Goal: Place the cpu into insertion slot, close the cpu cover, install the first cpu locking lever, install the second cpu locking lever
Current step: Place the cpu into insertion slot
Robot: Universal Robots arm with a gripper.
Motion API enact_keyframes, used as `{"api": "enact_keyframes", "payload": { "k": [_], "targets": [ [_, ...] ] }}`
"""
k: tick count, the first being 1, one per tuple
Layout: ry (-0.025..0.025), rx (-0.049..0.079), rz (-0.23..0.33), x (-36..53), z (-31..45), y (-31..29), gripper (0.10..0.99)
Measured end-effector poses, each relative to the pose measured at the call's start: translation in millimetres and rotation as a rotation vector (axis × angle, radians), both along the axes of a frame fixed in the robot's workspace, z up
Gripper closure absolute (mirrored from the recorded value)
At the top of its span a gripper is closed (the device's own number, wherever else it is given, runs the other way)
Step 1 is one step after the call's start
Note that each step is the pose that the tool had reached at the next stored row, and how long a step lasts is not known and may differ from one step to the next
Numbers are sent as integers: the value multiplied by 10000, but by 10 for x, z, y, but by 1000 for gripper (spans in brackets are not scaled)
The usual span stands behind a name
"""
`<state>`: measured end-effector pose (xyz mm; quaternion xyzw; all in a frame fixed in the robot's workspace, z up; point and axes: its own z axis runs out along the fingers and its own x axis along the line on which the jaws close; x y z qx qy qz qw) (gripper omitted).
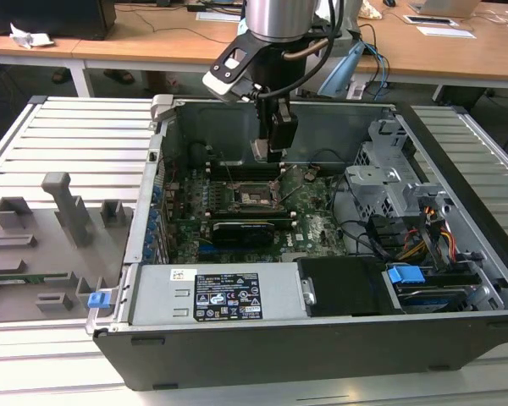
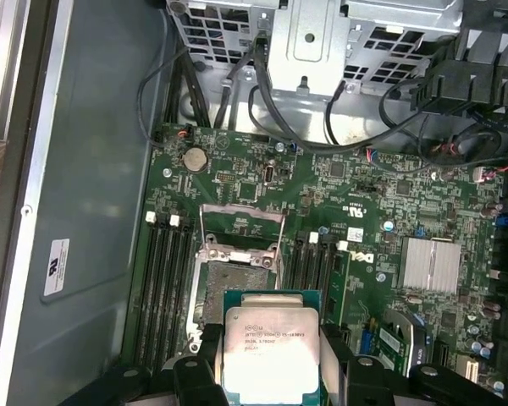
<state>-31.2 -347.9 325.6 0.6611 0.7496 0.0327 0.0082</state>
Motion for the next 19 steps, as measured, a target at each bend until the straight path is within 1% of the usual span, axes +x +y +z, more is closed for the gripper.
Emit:
{"api": "enact_keyframes", "payload": {
  "k": [14, 18, 19],
  "targets": [
    [38, 0, -175, 0, -43, 0, 545],
    [48, 0, -217, 0, -61, 0, 545],
    [57, 0, -246, 0, -80, 0, 545]
  ]
}}
